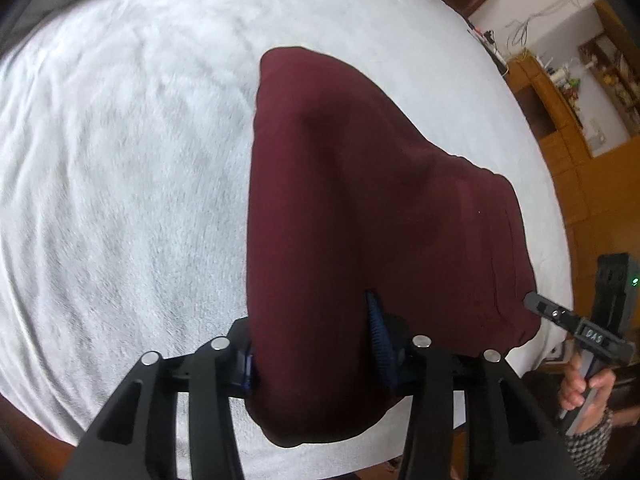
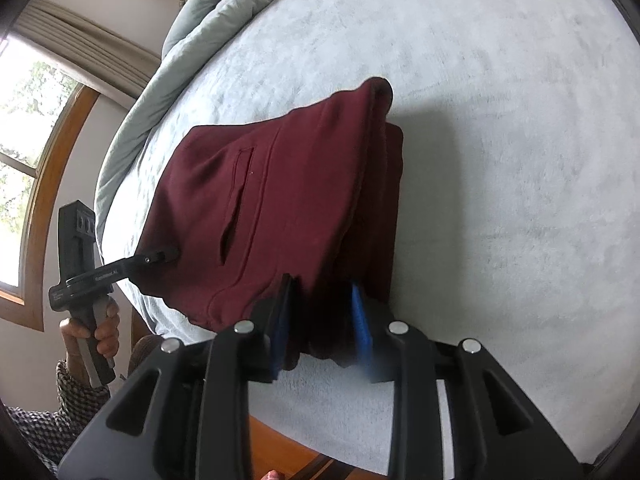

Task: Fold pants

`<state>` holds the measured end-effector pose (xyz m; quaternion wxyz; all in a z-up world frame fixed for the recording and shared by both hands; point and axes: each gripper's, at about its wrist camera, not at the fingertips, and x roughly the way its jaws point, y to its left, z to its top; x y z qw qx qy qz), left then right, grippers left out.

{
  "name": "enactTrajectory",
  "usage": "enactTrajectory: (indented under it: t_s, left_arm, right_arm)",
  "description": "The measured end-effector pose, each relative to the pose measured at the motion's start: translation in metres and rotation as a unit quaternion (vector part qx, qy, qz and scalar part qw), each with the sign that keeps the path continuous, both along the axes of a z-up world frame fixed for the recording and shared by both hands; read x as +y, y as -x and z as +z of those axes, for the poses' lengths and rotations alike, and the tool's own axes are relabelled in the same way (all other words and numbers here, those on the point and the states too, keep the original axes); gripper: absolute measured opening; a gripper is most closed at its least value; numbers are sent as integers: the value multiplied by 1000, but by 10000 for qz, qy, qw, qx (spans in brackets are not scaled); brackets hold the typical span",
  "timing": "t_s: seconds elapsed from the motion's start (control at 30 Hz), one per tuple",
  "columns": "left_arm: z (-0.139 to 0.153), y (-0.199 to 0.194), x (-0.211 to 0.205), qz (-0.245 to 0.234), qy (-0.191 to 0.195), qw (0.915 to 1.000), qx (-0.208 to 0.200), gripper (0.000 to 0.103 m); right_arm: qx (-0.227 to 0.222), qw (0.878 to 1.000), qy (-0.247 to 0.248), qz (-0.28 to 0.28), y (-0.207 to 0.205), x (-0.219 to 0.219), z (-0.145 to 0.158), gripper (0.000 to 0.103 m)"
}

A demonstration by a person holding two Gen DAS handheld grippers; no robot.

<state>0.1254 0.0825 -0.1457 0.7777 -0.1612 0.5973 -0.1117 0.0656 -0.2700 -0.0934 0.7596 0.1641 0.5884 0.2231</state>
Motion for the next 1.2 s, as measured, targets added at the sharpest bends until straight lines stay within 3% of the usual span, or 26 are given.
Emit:
enactTrajectory:
  t_s: [0.2, 0.37, 0.47, 0.5, 0.73, 0.87, 1.03, 1.07, 1.17, 1.2]
  left_arm:
    - [8, -11, -7, -68, -304, 9995, 17, 62]
    - [14, -16, -24, -137, -530, 9985, -33, 65]
    - [13, -15, -32, -152, -646, 9978, -72, 65]
    - [15, -16, -35, -128, -706, 9974, -79, 65]
    - [13, -11, -40, -92, -756, 9969, -173, 66]
    - [7, 5, -31, -79, -731, 9971, -197, 68]
    - [11, 6, -33, -170, -914, 9954, -243, 74]
    - [13, 5, -33, -211, -950, 9948, -290, 77]
    - [17, -1, -29, -229, -979, 9943, -363, 84]
    - [18, -5, -27, -223, -939, 9947, -361, 84]
  right_arm:
    - [3, 9996, -232, 156, 5, -2, 9, 54]
    - [-126, 9988, 149, 455, 15, 11, 11, 55]
    - [-145, 9987, 125, 463, 14, 11, 10, 30]
    - [-188, 9987, 141, 451, 14, 10, 12, 14]
    - [-136, 9976, 504, 463, 10, 14, 14, 10]
    - [18, 9984, 446, 359, 9, 12, 5, 11]
    - [-137, 9986, 321, 394, 9, 9, 19, 27]
    - [-159, 9989, 271, 337, 7, 5, 21, 37]
    - [-196, 9997, 90, 115, 1, -7, 24, 50]
    - [-180, 9998, -13, 61, -1, -12, 23, 61]
